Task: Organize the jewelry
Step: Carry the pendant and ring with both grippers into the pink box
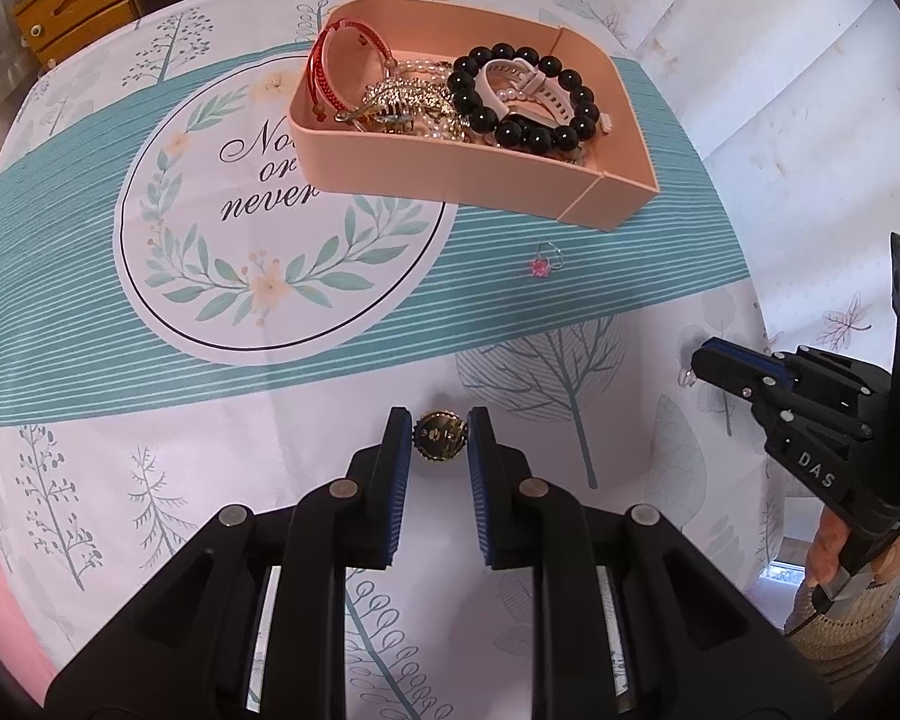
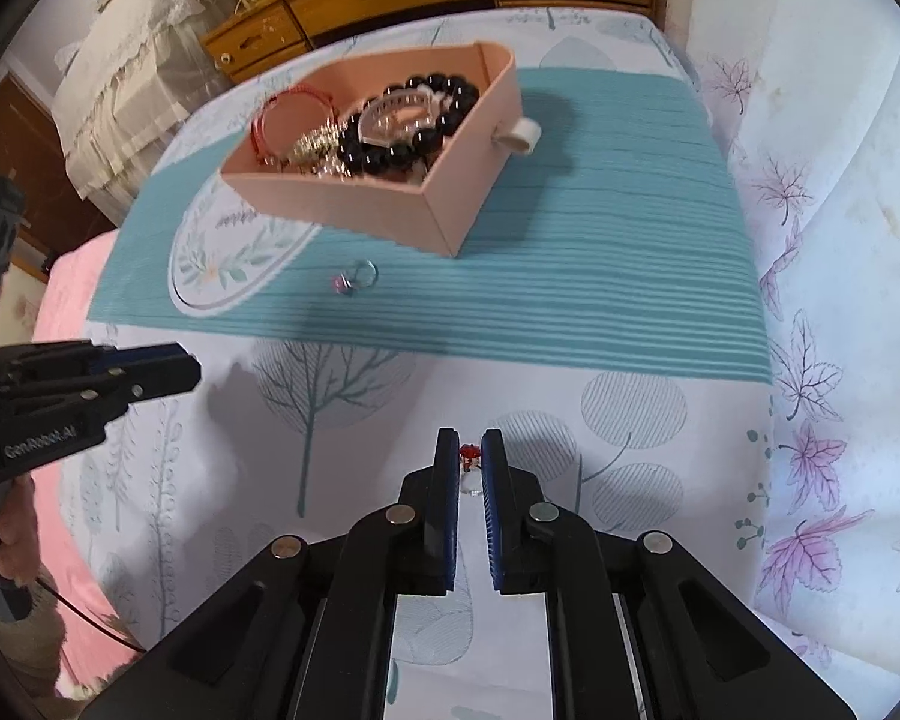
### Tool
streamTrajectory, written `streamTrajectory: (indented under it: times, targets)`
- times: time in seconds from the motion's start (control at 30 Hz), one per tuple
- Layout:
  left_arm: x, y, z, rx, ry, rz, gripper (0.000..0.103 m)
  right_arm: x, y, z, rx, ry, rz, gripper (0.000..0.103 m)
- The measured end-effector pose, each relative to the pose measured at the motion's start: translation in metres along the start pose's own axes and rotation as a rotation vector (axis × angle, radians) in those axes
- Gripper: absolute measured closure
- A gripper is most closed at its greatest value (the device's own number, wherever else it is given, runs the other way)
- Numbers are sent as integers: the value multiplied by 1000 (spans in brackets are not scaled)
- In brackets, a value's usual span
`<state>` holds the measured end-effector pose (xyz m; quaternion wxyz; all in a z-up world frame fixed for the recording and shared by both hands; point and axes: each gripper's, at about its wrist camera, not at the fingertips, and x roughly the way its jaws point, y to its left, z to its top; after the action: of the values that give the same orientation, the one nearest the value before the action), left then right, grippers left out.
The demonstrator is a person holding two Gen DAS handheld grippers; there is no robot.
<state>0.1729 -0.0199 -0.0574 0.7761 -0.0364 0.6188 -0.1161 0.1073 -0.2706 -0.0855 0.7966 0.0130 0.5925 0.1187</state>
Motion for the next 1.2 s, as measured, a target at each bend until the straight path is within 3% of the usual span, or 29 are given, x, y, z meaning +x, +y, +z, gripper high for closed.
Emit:
streamTrajectory:
  times: [0.3, 0.43, 0.63, 0.93, 1.2]
  targets:
    - [-25, -3, 16, 3, -41, -2, 87, -39, 10, 26, 12, -92, 36, 95]
    - [-43, -7, 38, -2, -84, 6, 87, -65, 22, 56, 20, -179, 57, 95]
    - [-60, -4, 87, -39, -131, 20, 87, -82, 38, 105, 32, -244, 86, 95]
    - [-46, 6, 133, -110, -174, 8, 87, -58, 39, 158, 118, -231, 126, 95]
    - [-27, 18, 137, -124, -167, 3, 86, -21, 34, 165, 152, -201, 144, 95]
